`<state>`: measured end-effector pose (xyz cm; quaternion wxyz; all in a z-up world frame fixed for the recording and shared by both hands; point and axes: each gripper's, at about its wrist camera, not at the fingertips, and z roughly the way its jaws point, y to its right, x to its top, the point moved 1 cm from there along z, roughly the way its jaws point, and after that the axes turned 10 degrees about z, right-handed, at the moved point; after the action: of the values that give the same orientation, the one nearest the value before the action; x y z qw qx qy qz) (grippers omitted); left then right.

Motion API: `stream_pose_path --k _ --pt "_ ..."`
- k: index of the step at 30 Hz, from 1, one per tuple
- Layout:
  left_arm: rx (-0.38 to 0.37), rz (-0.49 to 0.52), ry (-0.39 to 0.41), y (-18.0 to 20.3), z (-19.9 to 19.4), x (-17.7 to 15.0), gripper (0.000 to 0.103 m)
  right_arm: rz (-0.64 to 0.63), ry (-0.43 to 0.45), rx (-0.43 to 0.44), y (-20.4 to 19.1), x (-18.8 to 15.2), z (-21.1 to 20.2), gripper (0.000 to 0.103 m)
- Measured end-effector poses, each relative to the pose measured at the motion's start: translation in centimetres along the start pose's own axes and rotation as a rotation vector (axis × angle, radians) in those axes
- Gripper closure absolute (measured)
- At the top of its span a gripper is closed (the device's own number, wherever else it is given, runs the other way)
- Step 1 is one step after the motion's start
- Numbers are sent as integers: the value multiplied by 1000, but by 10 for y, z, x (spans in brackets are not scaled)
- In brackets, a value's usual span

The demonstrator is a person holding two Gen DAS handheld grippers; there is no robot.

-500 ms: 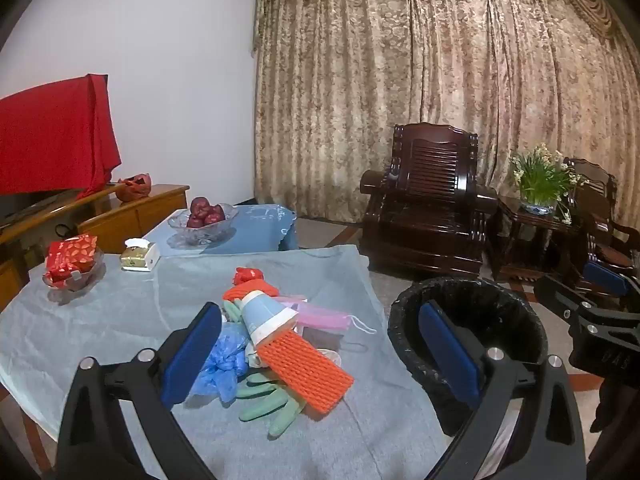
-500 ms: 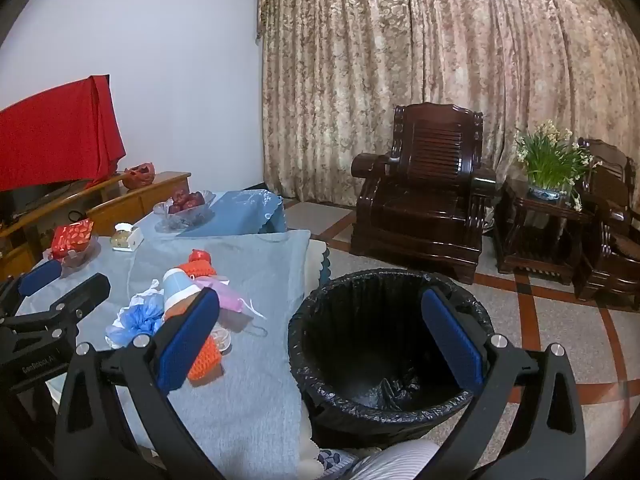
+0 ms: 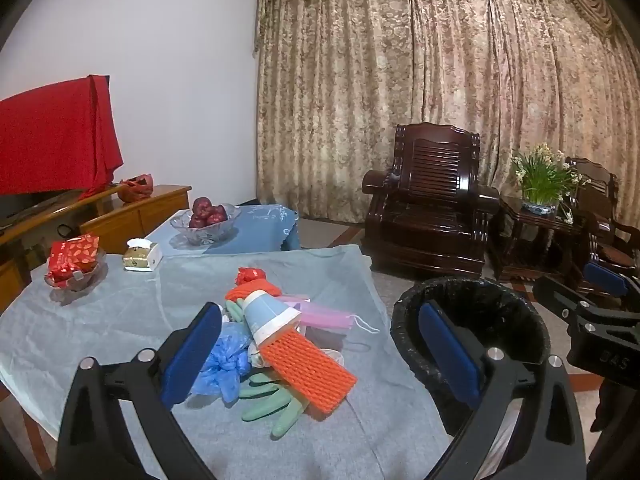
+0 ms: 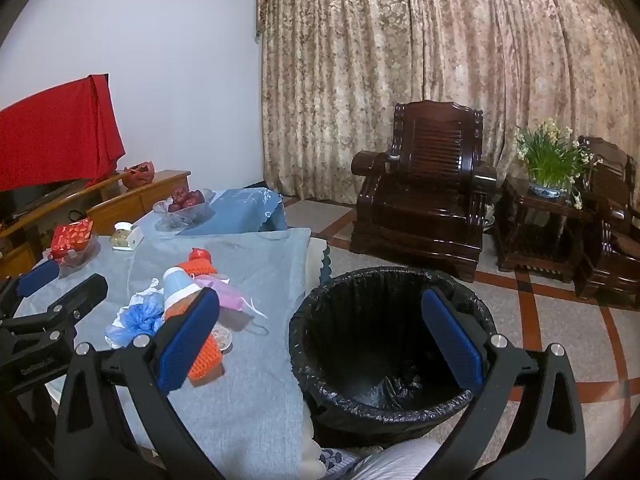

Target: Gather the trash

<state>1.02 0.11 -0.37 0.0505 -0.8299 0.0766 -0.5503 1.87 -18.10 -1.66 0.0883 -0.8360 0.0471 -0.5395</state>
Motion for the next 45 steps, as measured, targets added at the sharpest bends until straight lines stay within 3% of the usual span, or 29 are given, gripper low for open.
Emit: stream_pose_path --k 8,22,24,32,34,45 --pt "4 4 2 -3 4 -4 6 3 -2 2 1 -1 2 5" --pt "10 10 10 -44 15 -14 6 9 0 3 9 -2 0 5" --pt "9 7 5 -13 4 -5 6 8 0 2 9 -2 1 5" --pt "8 6 2 -30 13 -11 6 9 0 2 10 -3 1 5" --pt "10 9 6 -13 3 -6 6 10 -1 3 11 -3 1 5" --pt "11 10 7 -13 4 -6 6 11 0 4 12 -4 1 5"
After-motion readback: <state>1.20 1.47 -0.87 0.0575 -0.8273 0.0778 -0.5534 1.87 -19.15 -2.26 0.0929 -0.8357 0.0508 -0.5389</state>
